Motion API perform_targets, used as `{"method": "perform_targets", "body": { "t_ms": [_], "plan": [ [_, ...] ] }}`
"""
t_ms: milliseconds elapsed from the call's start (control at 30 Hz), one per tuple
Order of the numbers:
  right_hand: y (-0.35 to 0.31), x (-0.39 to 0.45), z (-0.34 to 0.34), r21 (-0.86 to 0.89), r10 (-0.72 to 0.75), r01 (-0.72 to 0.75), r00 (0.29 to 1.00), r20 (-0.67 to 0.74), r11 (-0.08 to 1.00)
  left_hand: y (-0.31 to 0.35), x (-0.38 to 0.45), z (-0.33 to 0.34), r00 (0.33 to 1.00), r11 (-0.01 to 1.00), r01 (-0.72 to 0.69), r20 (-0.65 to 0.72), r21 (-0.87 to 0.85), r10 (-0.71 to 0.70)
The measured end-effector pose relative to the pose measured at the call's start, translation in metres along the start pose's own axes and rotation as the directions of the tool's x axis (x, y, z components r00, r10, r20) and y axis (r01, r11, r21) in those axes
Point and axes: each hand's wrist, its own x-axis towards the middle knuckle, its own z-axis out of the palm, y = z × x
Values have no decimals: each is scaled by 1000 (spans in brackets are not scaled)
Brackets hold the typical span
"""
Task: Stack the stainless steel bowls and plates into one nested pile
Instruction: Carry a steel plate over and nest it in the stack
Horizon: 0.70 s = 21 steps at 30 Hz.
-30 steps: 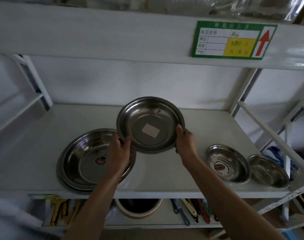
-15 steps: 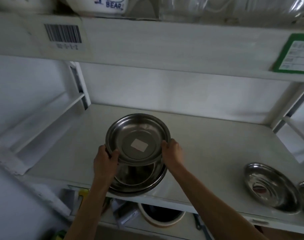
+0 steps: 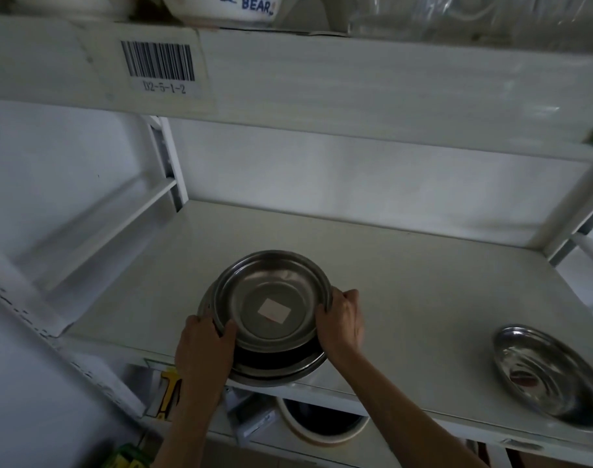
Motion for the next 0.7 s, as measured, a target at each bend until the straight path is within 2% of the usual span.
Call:
{"method": "perform_targets", "body": {
  "t_ms": [233,700],
  "plan": [
    [4,-1,6,-44,-55,53,997,-50,998,0,-7,4,999,1000,-12,-44,7,12],
    [11,-2,16,-151,-123,114,991,-59,982,-4,-7,11,996,1000,-5,-94,-7,5]
  ]
}}
